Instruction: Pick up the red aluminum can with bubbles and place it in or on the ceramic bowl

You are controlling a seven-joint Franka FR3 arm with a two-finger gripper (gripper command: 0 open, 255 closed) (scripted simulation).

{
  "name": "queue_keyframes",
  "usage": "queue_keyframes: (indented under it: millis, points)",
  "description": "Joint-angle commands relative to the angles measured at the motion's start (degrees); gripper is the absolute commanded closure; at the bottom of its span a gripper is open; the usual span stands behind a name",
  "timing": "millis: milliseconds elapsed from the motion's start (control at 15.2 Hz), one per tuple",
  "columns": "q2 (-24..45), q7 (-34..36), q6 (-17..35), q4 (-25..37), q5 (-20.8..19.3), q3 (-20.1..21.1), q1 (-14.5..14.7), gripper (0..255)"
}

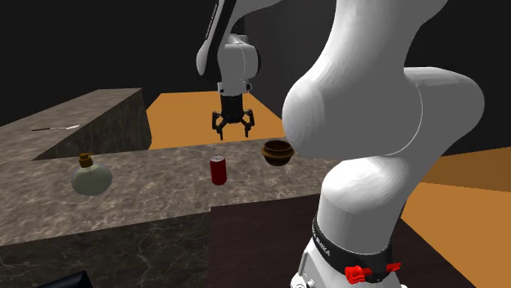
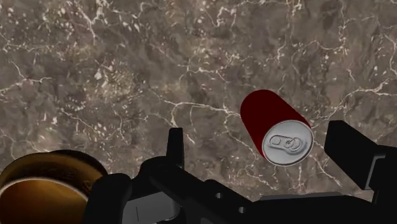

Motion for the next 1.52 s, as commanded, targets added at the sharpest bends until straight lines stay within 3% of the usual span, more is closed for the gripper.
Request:
queue_keyframes:
  millis: [0, 594, 1452]
  points:
    - [4.33, 1.70, 1.70, 2.77, -1.29, -0.07, 0.87, 0]
    - [23.29, 6.90, 4.99, 19.17, -5.25, -1.81, 5.91, 0]
    - [28.26, 7.64, 8.67, 20.46, -6.37, -2.97, 6.80, 0]
